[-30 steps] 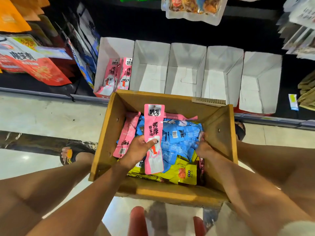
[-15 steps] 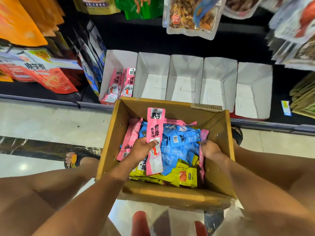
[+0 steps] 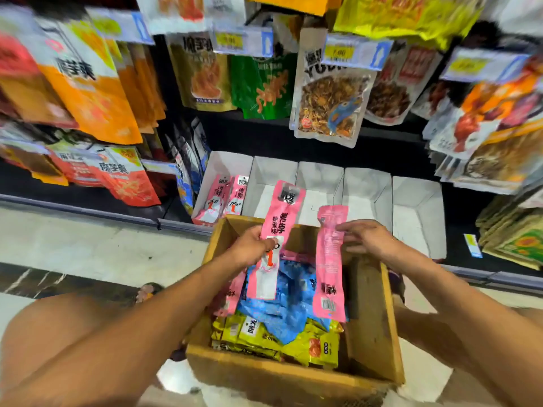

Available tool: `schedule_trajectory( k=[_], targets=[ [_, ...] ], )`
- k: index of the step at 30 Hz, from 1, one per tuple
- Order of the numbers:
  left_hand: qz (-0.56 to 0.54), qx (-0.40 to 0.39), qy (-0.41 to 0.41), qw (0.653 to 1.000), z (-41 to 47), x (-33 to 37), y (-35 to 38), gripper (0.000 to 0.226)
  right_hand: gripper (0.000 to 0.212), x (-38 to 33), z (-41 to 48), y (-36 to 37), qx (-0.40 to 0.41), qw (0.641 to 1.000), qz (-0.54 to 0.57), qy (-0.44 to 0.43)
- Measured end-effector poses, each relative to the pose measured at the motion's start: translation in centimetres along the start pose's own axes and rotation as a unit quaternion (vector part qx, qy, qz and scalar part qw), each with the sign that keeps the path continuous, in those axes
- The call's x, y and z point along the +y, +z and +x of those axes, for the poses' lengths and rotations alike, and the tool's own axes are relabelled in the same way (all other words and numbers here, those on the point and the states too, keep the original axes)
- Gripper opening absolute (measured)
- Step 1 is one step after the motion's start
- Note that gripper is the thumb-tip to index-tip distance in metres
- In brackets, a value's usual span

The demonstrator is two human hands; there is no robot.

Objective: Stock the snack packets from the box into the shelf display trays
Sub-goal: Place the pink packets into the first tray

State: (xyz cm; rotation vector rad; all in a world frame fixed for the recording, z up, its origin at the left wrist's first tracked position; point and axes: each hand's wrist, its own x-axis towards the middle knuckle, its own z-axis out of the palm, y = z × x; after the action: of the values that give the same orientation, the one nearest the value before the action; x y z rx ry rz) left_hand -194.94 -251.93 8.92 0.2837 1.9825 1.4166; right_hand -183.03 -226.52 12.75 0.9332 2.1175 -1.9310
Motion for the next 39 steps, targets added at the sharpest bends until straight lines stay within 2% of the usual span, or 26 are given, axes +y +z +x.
schedule_trajectory(
  k=[4, 9, 12, 15, 17, 19, 21, 22, 24, 27, 29, 32, 33, 35, 37, 39],
  targets=[
    [0.009, 0.003, 0.029, 1.0, -0.4, 3.1, -2.1, 0.013, 0.028, -5.3, -1.4, 0.8, -0.05, 0.994, 0.064, -0.065],
    [0.0, -0.036, 0.026, 0.999, -0.2, 5.1, -3.3, 0.038, 0.033, -6.7, -0.1, 2.7, -0.127, 0.964, 0.217, -0.086],
    [-0.071, -0.046, 0.015, 0.996, 0.8, 4.1, -3.3, 0.031, 0.033, -6.7, 1.4, 4.1, -0.152, 0.953, 0.242, -0.097],
    [-0.148, -0.053, 0.004, 0.987, 2.2, 3.2, -3.5, 0.034, 0.037, -7.1, 3.5, 5.7, -0.117, 0.974, 0.146, -0.126],
    [-0.19, -0.053, -0.007, 0.98, 3.6, 2.5, -3.9, 0.041, 0.047, -6.5, 4.8, 6.3, -0.046, 0.976, -0.018, -0.212],
    [-0.214, -0.049, -0.021, 0.975, 5.0, 1.8, -4.4, 0.062, 0.052, -5.6, 5.4, 6.4, 0.016, 0.92, -0.203, -0.335],
    [-0.224, -0.041, -0.04, 0.973, 5.9, 1.3, -4.7, 0.082, 0.048, -5.0, 5.4, 6.5, 0.015, 0.839, -0.328, -0.433],
    [-0.229, -0.038, -0.047, 0.972, 6.2, 0.9, -4.8, 0.083, 0.046, -4.8, 5.4, 6.6, -0.004, 0.806, -0.365, -0.466],
    [-0.242, -0.034, -0.056, 0.968, 6.3, 0.8, -4.6, 0.079, 0.041, -4.4, 5.3, 7.2, -0.034, 0.774, -0.396, -0.494],
    [-0.255, -0.036, -0.058, 0.964, 6.0, 0.9, -4.2, 0.062, 0.038, -3.7, 5.2, 7.9, -0.058, 0.78, -0.373, -0.499],
    [-0.269, -0.025, -0.074, 0.96, 5.9, 1.0, -3.9, 0.059, 0.036, -3.2, 5.6, 7.8, -0.059, 0.793, -0.338, -0.504],
    [-0.258, 0.017, -0.094, 0.961, 7.0, -0.6, -4.1, 0.092, 0.039, -2.8, 6.4, 7.5, -0.042, 0.821, -0.283, -0.493],
    [-0.262, 0.025, -0.09, 0.961, 8.1, -2.5, -4.4, 0.095, 0.044, -2.8, 6.5, 7.4, -0.034, 0.833, -0.263, -0.485],
    [-0.25, 0.035, -0.092, 0.963, 10.3, -5.9, -5.0, 0.091, 0.047, -3.3, 6.5, 7.2, -0.01, 0.849, -0.239, -0.471],
    [-0.186, 0.047, -0.081, 0.978, 8.6, -3.5, -5.4, 0.081, 0.046, -3.9, 6.4, 6.9, 0.016, 0.857, -0.225, -0.464],
    [-0.153, 0.058, -0.057, 0.985, 6.4, -0.2, -5.3, 0.057, 0.041, -4.3, 6.1, 6.8, 0.046, 0.875, -0.202, -0.437]
  ],
)
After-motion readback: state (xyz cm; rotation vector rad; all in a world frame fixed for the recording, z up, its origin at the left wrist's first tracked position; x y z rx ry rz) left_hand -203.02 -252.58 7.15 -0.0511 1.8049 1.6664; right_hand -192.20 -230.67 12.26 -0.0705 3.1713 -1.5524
